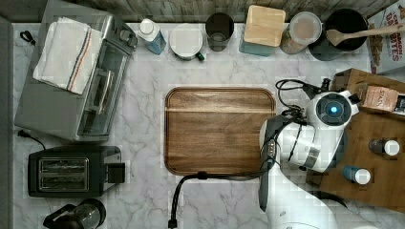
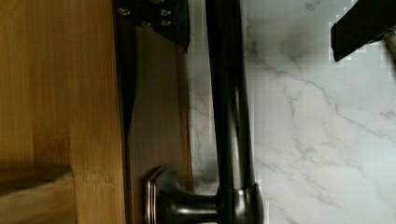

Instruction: Open the drawer.

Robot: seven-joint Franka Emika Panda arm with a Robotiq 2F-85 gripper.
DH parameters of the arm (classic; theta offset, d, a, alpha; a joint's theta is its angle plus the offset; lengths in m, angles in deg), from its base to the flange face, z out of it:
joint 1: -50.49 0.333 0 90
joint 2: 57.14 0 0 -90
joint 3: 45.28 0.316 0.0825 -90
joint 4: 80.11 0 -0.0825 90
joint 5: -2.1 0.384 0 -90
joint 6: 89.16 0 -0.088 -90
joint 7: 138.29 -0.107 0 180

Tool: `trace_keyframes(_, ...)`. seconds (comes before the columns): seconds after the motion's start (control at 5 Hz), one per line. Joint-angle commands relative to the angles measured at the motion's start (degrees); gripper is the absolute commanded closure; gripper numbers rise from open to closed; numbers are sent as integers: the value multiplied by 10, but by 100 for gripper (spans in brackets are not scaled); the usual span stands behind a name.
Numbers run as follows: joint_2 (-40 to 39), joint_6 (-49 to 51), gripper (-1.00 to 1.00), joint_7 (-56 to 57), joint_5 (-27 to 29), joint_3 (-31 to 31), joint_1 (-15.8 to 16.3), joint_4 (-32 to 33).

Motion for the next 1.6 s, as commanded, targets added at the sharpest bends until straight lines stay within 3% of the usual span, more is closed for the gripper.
trace_keyframes(0.2, -41, -80, -100, 55, 49, 26, -45, 0)
trace_keyframes(0.8, -41, 22, -100, 81, 95, 44, -47, -42)
trace_keyframes(1.0, -26, -10, -100, 113, 130, 71, -57, -27)
trace_keyframes(1.2, -10, -24, -100, 48, 116, 56, -11, -14)
trace_keyframes(1.4, -9, 23, -100, 38, 154, 80, -9, -34)
trace_keyframes(1.6, 4, 2, -100, -40, 122, 64, 40, -20)
